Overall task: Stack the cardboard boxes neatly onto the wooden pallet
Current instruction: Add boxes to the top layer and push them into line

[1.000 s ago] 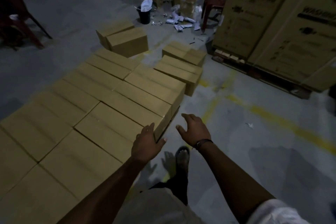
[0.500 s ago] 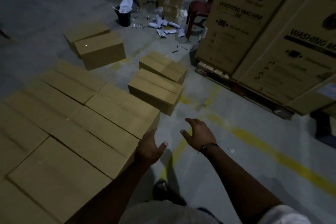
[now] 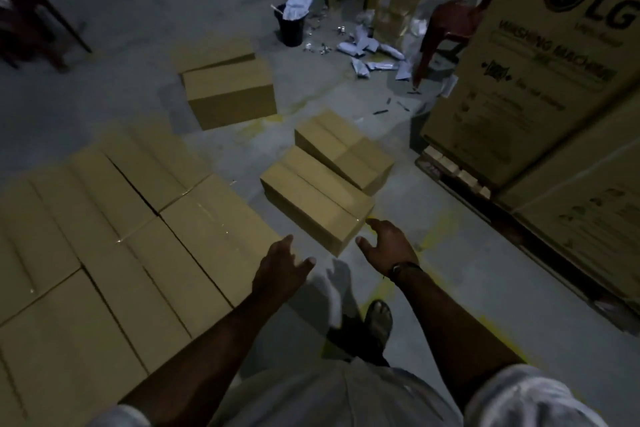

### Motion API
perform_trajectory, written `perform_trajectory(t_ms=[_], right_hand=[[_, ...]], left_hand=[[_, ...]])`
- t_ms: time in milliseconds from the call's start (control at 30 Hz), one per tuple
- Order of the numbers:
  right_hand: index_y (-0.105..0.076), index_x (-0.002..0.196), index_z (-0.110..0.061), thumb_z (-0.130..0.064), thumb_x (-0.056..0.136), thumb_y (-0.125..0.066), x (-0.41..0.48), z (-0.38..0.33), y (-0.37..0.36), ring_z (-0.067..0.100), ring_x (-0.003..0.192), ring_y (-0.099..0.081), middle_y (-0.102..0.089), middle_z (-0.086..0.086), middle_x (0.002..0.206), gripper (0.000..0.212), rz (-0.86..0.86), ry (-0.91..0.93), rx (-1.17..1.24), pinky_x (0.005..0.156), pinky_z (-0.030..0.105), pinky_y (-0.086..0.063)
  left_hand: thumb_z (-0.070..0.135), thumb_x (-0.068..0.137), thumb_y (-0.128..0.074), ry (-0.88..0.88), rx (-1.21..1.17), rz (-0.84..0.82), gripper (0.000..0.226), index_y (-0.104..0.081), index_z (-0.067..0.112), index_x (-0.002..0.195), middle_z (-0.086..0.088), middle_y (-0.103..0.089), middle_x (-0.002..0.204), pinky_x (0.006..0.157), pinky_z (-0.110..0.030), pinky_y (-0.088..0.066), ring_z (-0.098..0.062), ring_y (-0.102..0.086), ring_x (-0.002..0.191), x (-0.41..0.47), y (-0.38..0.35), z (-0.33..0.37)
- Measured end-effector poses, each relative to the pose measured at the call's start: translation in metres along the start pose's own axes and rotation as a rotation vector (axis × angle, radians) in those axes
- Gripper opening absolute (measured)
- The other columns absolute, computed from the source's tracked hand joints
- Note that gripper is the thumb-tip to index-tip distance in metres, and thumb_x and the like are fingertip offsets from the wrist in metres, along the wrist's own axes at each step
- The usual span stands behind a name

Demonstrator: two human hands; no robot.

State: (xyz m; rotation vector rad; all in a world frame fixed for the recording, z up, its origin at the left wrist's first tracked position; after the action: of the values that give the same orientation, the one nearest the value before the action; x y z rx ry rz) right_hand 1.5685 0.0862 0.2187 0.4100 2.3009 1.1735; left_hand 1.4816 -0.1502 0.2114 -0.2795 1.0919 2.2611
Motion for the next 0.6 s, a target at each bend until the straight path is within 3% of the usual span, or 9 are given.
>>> perform_trajectory(t_ms=[67, 167, 233, 333, 400, 500, 600], right_hand=[[-0.046, 0.147, -0.017, -0.052, 0.094, -0.058, 0.038, 0.005, 0.019, 0.031, 0.129, -0.051, -0.052, 0.011, 0.144, 0.064, -0.037, 0.025, 0.003, 0.105, 0.043, -0.045], [-0.046, 0.146, -0.016, -0.053, 0.095, -0.055, 0.097, 0.007, 0.04, 0.03, 0.129, -0.05, -0.052, 0.011, 0.144, 0.064, -0.106, 0.109, -0.046, 0.107, 0.042, -0.044], [-0.046, 0.147, -0.016, -0.049, 0.096, -0.057, 0.137, 0.006, 0.049, 0.03, 0.131, -0.049, -0.051, 0.011, 0.145, 0.062, -0.143, 0.159, -0.086, 0.108, 0.041, -0.042], [-0.044, 0.148, -0.017, -0.047, 0.096, -0.059, 0.185, -0.001, 0.053, 0.032, 0.133, -0.046, -0.05, 0.01, 0.146, 0.061, -0.203, 0.173, -0.113, 0.107, 0.043, -0.043], [-0.043, 0.149, -0.017, -0.048, 0.097, -0.057, 0.217, -0.005, 0.051, 0.032, 0.133, -0.046, -0.049, 0.011, 0.146, 0.062, -0.243, 0.172, -0.125, 0.107, 0.045, -0.043], [-0.043, 0.149, -0.017, -0.049, 0.096, -0.057, 0.265, -0.005, 0.035, 0.032, 0.13, -0.048, -0.052, 0.011, 0.142, 0.063, -0.313, 0.192, -0.208, 0.105, 0.045, -0.045], [-0.044, 0.147, -0.018, -0.047, 0.096, -0.058, 0.308, -0.011, 0.028, 0.033, 0.128, -0.048, -0.052, 0.012, 0.14, 0.06, -0.348, 0.163, -0.276, 0.103, 0.043, -0.045]], left_hand=[[0.069, 0.086, -0.061, 0.059, -0.048, 0.01, 0.091, -0.027, 0.025, 0.159, 0.0, -0.037, 0.158, 0.108, -0.036, -0.041, -0.024, -0.045, 0.139, 0.021, 0.001, 0.017], [0.089, 0.073, -0.052, 0.071, -0.109, 0.111, 0.099, -0.041, 0.027, 0.15, 0.006, -0.052, 0.148, 0.106, -0.039, -0.048, -0.019, -0.055, 0.13, 0.072, -0.001, 0.028], [0.089, 0.074, -0.051, 0.092, -0.14, 0.133, 0.092, -0.049, 0.027, 0.143, 0.008, -0.059, 0.14, 0.103, -0.04, -0.051, -0.016, -0.059, 0.123, 0.11, -0.008, 0.021], [0.093, 0.07, -0.051, 0.217, -0.2, 0.194, 0.104, -0.047, 0.024, 0.148, 0.003, -0.056, 0.145, 0.107, -0.041, -0.048, -0.019, -0.056, 0.128, 0.144, -0.004, 0.02], [0.089, 0.072, -0.054, 0.245, -0.247, 0.201, 0.101, -0.049, 0.022, 0.148, 0.001, -0.058, 0.144, 0.104, -0.036, -0.049, -0.021, -0.057, 0.128, 0.164, -0.002, 0.032], [0.065, 0.087, -0.065, 0.312, -0.275, 0.159, 0.086, -0.04, 0.016, 0.154, -0.002, -0.053, 0.147, 0.103, -0.031, -0.047, -0.025, -0.055, 0.13, 0.199, -0.007, 0.038], [0.069, 0.079, -0.065, 0.37, -0.339, 0.092, 0.1, -0.031, 0.017, 0.157, -0.006, -0.041, 0.157, 0.114, -0.04, -0.04, -0.027, -0.045, 0.139, 0.239, -0.01, 0.036]])
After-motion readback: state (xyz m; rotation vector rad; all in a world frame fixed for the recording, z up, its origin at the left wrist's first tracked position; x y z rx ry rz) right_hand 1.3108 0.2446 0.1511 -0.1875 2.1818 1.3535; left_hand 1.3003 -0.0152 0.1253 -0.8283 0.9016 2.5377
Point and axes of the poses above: each hand's wrist, its own x-axis towards the middle knuckle, its own y-axis out of the back of the hand, z = x × y, the point moved 7 cm from there along x, towards the middle knuckle
